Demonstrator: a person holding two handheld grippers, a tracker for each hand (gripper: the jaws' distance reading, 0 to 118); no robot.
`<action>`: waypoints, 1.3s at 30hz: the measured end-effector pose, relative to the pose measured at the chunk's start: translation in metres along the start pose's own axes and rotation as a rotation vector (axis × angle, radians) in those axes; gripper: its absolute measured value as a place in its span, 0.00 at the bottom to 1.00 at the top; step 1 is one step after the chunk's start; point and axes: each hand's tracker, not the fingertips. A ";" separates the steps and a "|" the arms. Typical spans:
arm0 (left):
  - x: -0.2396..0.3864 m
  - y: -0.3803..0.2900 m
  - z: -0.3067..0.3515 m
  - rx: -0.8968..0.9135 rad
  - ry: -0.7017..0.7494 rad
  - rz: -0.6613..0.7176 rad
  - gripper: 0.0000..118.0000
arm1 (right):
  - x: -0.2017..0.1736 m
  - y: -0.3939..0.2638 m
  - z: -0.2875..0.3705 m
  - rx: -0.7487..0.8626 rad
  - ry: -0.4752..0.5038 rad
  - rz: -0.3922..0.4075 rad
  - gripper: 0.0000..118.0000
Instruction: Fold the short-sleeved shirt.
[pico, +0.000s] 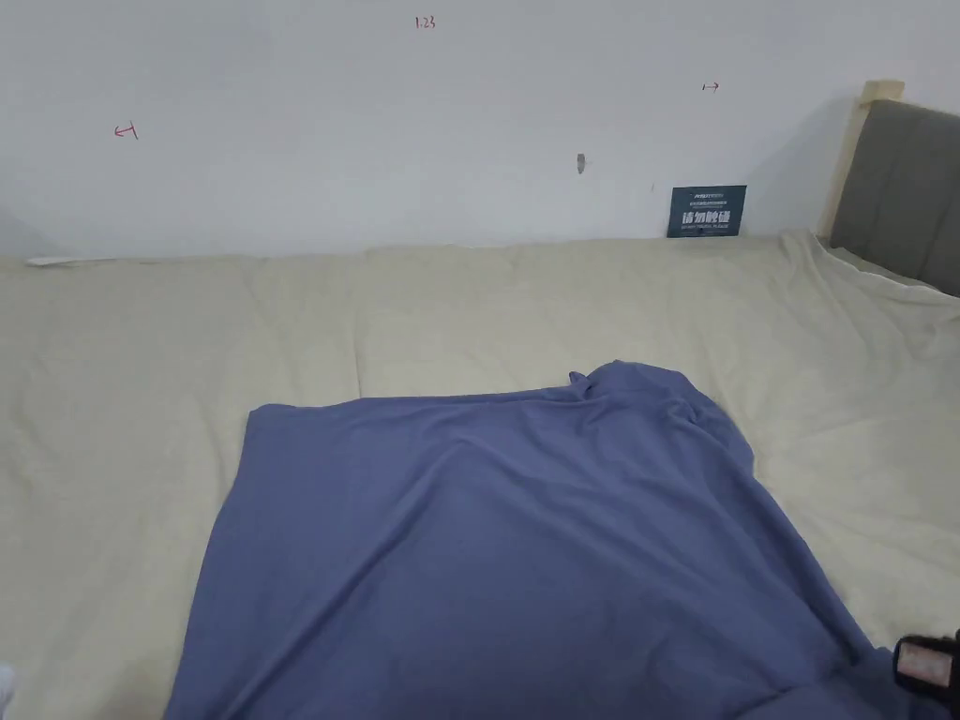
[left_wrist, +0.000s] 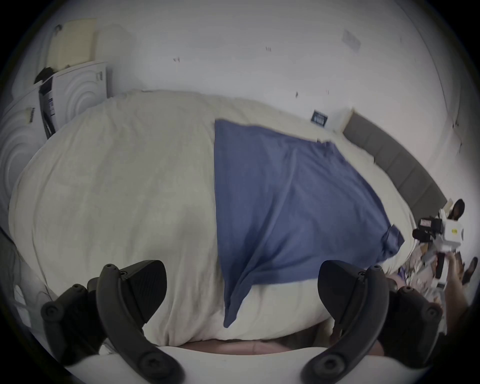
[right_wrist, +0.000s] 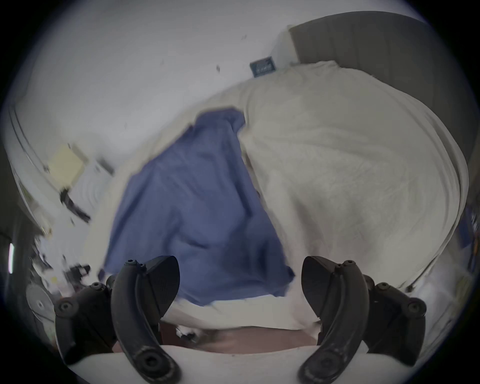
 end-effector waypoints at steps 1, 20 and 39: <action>0.003 0.000 0.006 0.027 -0.001 0.012 0.98 | -0.007 0.000 0.009 0.047 0.030 -0.002 0.83; 0.030 -0.040 -0.004 -0.020 0.061 -0.154 0.25 | -0.070 -0.044 0.009 0.098 0.135 0.211 0.00; 0.034 -0.042 -0.055 -0.118 0.152 -0.093 0.09 | -0.061 -0.041 -0.006 0.014 0.066 0.189 0.00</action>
